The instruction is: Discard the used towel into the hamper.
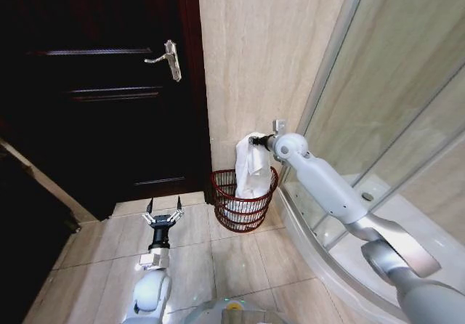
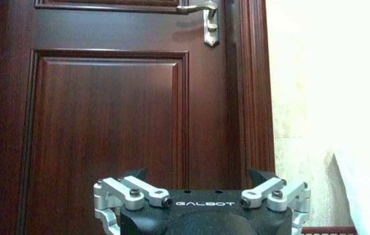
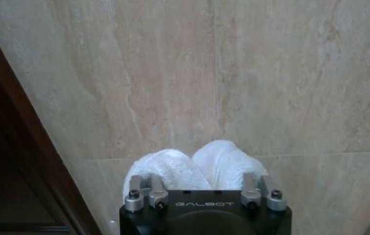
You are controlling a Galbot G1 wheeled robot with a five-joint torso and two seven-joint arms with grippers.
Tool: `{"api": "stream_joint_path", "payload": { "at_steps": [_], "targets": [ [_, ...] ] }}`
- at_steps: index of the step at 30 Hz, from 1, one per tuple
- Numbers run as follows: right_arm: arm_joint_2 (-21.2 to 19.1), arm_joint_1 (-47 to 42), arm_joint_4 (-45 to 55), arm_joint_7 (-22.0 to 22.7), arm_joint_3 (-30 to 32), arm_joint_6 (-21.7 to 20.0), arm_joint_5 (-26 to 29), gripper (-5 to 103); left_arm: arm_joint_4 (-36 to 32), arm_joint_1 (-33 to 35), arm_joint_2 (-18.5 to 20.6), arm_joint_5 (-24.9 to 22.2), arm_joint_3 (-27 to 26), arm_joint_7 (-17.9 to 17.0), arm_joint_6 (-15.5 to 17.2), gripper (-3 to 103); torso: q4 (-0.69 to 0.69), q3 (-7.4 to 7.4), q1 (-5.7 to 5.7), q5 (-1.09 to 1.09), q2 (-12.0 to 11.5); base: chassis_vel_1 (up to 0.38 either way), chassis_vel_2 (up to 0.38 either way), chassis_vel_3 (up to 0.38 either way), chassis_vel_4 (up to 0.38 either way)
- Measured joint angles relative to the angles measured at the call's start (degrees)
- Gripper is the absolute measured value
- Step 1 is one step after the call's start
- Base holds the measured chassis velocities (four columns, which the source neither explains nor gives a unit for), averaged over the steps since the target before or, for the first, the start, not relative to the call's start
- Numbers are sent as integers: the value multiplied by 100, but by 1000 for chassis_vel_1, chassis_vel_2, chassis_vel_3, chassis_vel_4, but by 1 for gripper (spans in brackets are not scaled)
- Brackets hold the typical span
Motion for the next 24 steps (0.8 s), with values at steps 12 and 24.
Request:
{"api": "stream_joint_path", "payload": {
  "at_steps": [12, 24],
  "targets": [
    [-47, -128, 146, 2, 70, -2, 46, 99, -136, 67, -10, 18, 9, 0, 69, 100, 0, 0, 0, 0, 0, 0, 0, 0, 0],
    [-205, 57, -170, 686, -310, -13, 1571, 100, -197, 123, -33, 23, 33, 0, 72, 100, 0, 1, 0, 0, 0, 0, 0, 0, 0]
  ]
}}
